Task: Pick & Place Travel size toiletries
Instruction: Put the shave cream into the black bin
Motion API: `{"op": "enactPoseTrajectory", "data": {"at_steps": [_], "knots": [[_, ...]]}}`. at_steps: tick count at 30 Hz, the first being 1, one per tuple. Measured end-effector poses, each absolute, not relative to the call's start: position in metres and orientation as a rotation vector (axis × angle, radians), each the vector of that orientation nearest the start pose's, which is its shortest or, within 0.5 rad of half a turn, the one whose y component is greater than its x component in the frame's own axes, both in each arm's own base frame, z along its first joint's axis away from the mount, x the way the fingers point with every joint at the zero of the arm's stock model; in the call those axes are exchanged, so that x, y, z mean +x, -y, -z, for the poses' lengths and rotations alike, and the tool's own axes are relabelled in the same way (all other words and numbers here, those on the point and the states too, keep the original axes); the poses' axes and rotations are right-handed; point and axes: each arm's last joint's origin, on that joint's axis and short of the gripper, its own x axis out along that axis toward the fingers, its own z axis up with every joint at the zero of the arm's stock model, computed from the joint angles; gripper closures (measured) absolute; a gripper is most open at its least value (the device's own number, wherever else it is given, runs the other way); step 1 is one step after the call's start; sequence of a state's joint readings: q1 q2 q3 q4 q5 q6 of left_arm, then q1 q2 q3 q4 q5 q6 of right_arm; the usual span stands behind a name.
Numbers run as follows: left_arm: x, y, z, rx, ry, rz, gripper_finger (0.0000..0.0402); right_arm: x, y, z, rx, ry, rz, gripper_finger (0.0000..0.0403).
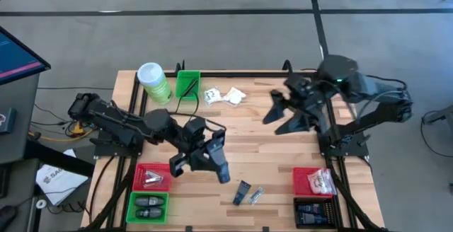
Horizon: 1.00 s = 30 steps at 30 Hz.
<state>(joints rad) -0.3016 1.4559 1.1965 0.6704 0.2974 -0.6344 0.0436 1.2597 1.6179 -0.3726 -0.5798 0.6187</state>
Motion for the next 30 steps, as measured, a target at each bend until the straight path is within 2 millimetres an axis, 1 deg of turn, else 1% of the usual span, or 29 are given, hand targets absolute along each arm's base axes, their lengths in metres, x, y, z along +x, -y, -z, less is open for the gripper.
{"op": "enactPoseTrajectory", "data": {"at_steps": [2, 5, 8, 11, 13, 17, 21, 24, 27, 30], "knots": [[0.31, 0.111, -0.399, -0.608, 0.208, 0.727, 0.0298, 0.255, -0.025, -0.497, 0.599, -0.206, -0.624, 0.0148], [0.308, 0.116, -0.399, -0.617, 0.194, 0.76, 0.0298, 0.277, -0.02, -0.498, 0.594, -0.221, -0.614, 0.0148], [0.306, 0.122, -0.399, -0.626, 0.176, 0.802, 0.0298, 0.302, -0.019, -0.504, 0.589, -0.221, -0.649, 0.0148], [0.303, 0.127, -0.399, -0.622, 0.163, 0.84, 0.0298, 0.326, -0.021, -0.508, 0.612, -0.248, -0.73, 0.0148], [0.302, 0.131, -0.399, -0.618, 0.151, 0.875, 0.0298, 0.341, -0.027, -0.511, 0.617, -0.273, -0.795, 0.0148], [0.298, 0.138, -0.398, -0.625, 0.127, 0.927, 0.0298, 0.364, -0.035, -0.509, 0.637, -0.351, -0.839, 0.0148], [0.295, 0.143, -0.398, -0.619, 0.102, 0.984, 0.0298, 0.38, -0.044, -0.502, 0.658, -0.455, -0.893, 0.0148], [0.295, 0.147, -0.394, -0.622, 0.054, 0.982, 0.0298, 0.387, -0.051, -0.489, 0.668, -0.526, -0.921, 0.0148], [0.297, 0.148, -0.388, -0.629, -0.017, 0.961, 0.0298, 0.385, -0.054, -0.475, 0.679, -0.645, -0.897, 0.0148], [0.299, 0.148, -0.381, -0.634, -0.089, 0.924, 0.0298, 0.373, -0.057, -0.46, 0.669, -0.8, -0.84, 0.0148]]}}
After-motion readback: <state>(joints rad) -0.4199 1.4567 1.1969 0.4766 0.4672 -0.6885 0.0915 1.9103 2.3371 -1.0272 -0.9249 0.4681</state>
